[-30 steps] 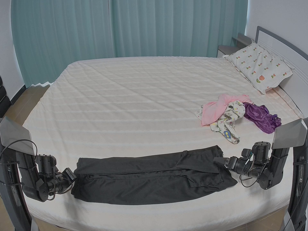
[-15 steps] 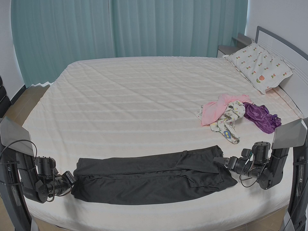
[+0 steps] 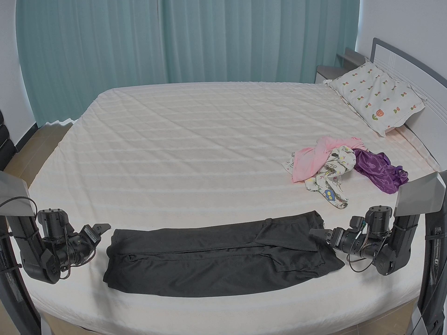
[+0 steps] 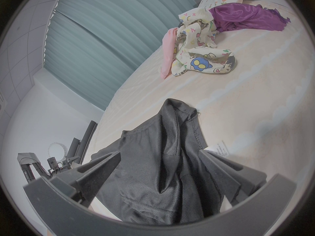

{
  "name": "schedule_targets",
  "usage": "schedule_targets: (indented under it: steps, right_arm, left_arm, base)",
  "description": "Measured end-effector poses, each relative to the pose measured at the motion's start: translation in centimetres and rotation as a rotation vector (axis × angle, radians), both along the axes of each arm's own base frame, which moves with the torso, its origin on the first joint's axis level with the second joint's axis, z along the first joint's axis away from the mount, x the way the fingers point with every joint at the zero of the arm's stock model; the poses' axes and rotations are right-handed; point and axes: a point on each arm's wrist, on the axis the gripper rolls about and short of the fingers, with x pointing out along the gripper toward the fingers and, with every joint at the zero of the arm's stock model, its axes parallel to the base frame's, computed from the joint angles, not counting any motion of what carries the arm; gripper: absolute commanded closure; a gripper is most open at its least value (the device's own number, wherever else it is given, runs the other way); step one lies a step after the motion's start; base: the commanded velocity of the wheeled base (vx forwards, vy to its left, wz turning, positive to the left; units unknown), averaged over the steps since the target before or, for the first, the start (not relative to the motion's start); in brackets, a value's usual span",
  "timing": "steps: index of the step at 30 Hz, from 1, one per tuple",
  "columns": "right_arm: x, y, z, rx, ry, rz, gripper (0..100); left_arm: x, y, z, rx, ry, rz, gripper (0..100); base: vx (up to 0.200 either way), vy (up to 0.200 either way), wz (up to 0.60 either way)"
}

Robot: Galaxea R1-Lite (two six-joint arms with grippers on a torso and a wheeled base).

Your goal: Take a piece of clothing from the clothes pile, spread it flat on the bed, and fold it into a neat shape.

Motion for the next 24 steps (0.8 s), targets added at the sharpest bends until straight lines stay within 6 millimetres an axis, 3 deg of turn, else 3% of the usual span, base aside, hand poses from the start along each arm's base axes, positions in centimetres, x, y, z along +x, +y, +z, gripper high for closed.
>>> schedule_targets:
  steps: [9,13,24]
  right_arm:
    - [0.0,0.0,0.0,0.000,0.000,0.000,0]
    - [0.0,0.0,-0.1,0.000,0.000,0.000,0]
    - [0.1,-0.1,-0.2,-0.001,0.002,-0.004,0]
  left_arm:
    - [4.8,-0.2,1.1,-0.007,0.005,-0.034,0]
    - [6.9,-0.8,0.5,-0.007,0.021,-0.060,0]
    - [8.7,-1.9,-2.0,0.011,0.073,-0.110,0]
  base:
    - [0.000,0.000,0.00]
    - [0.000,0.000,0.00]
    - [0.000,0.000,0.00]
